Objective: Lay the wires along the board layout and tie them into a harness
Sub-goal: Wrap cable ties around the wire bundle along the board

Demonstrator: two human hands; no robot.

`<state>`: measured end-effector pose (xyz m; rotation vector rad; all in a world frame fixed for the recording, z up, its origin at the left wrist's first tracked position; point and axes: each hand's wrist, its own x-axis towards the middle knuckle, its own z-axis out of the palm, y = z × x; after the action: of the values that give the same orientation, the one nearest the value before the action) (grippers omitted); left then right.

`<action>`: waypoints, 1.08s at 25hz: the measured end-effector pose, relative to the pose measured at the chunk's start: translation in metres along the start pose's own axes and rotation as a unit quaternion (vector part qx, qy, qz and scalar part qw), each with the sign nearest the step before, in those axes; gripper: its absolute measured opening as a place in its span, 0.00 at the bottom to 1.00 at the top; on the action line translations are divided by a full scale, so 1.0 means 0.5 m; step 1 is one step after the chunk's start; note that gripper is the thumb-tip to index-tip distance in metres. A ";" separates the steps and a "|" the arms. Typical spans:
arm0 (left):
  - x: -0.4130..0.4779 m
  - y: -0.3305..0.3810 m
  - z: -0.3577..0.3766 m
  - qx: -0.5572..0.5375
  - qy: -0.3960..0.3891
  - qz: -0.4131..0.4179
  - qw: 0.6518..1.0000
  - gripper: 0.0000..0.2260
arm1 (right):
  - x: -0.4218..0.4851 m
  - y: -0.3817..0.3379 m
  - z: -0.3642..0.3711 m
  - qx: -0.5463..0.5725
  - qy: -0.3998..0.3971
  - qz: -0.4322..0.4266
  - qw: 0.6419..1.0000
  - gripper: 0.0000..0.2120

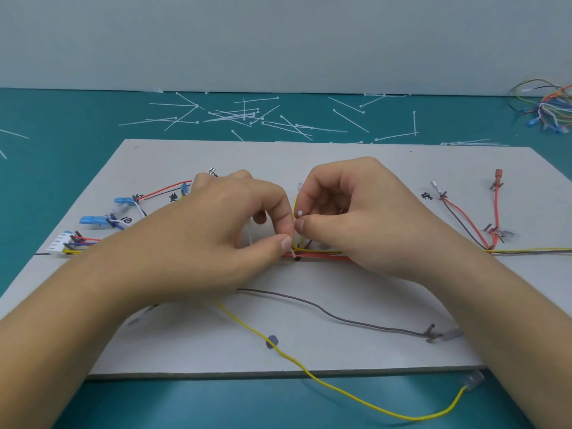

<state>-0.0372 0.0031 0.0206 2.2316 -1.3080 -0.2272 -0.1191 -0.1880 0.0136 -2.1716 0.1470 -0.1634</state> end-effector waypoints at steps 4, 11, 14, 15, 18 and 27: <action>0.007 0.000 0.004 -0.122 0.033 0.024 0.992 0.01 | 0.001 0.000 -0.003 -0.005 -0.008 0.006 1.000 0.07; 0.017 -0.009 0.017 -0.277 -0.022 -0.005 0.960 0.03 | -0.002 -0.001 -0.007 -0.013 -0.003 0.037 0.999 0.05; 0.021 -0.008 0.021 -0.299 -0.028 -0.003 0.954 0.02 | -0.003 -0.005 -0.013 -0.016 0.002 0.058 0.998 0.05; 0.021 -0.006 0.024 -0.306 -0.025 -0.007 0.952 0.01 | -0.003 -0.007 -0.013 -0.015 0.001 0.059 0.998 0.04; 0.023 -0.003 0.028 -0.329 -0.011 -0.021 0.944 0.04 | -0.006 -0.010 -0.014 -0.010 -0.004 0.059 0.998 0.03; 0.024 -0.001 0.026 -0.296 -0.009 -0.038 0.954 0.13 | -0.008 -0.009 -0.029 -0.002 -0.055 0.054 0.997 0.04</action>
<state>-0.0361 -0.0117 0.0108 1.7643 -0.9903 -0.5858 -0.1254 -0.1964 0.0253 -2.1649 0.2017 0.0174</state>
